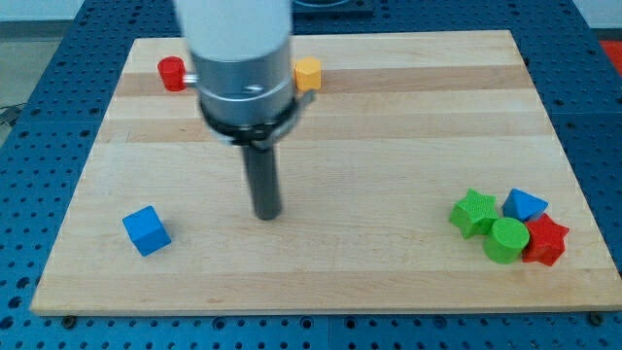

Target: Keep blue cube diagonally top left of green blocks

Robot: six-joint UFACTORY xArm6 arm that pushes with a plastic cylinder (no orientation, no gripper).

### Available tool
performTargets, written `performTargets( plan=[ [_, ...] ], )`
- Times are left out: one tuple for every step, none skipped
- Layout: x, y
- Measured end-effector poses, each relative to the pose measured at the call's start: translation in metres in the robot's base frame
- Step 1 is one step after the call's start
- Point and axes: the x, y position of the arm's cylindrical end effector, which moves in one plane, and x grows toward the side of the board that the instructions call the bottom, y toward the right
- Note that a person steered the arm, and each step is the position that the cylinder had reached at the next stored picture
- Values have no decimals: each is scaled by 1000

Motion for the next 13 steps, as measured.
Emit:
performTargets(
  plan=[
    [-35, -38],
    [-21, -101],
    [1, -157],
    [18, -200],
    [29, -215],
    [32, -163],
    [34, -137],
    [39, -122],
    [40, -70],
    [40, -11],
    [37, 42],
    [36, 73],
    [48, 55]
  ],
)
